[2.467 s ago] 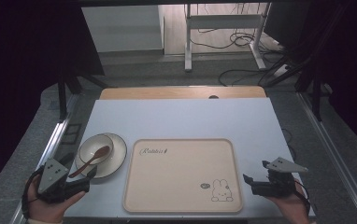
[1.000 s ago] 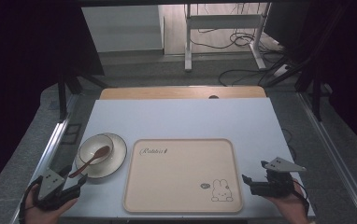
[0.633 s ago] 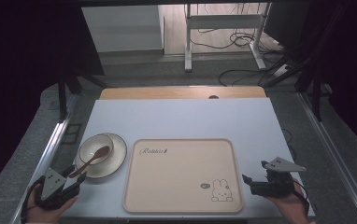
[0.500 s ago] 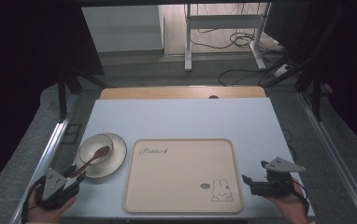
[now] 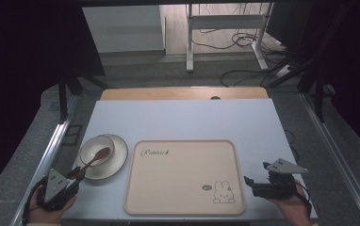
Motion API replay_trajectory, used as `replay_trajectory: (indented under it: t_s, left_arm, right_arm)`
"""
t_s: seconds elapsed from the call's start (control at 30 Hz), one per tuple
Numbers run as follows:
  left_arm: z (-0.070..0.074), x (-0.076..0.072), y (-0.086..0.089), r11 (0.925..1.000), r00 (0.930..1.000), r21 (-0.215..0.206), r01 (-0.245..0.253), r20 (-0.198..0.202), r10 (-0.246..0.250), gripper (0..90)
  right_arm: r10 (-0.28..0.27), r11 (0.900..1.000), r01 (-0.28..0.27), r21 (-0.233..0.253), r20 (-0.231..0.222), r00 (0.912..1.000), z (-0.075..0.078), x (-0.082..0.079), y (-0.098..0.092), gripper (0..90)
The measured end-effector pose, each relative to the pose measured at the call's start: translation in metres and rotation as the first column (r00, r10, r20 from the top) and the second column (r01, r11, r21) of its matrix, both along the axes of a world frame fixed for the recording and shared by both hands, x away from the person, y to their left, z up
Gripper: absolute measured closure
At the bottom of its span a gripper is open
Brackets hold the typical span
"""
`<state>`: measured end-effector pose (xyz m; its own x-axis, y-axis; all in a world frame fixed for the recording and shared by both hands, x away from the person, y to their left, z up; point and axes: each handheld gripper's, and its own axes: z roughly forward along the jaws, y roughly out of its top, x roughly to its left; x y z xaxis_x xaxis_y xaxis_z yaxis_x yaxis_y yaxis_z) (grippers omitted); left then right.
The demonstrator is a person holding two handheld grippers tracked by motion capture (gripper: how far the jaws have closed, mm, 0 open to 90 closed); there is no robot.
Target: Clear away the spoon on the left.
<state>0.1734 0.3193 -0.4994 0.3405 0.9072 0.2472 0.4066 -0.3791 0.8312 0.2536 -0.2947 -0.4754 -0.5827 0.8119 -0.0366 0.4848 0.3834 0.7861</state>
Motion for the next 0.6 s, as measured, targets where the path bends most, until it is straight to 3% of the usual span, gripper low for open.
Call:
replay_trajectory:
  t_s: [0.3,0.6]
  left_arm:
    - [0.006,0.001,0.0,0.9996,0.9997,-0.024,-0.015,0.017,0.016,75.9]
    - [0.015,0.004,-0.004,0.9991,0.9979,-0.039,-0.017,0.062,0.019,76.8]
  right_arm:
    - [-0.001,1.0,0.001,-0.001,0.001,1.0,0.0,0.0,0.0,12.6]
    - [-0.005,1.0,0.005,-0.003,0.001,1.0,0.0,0.0,0.001,12.8]
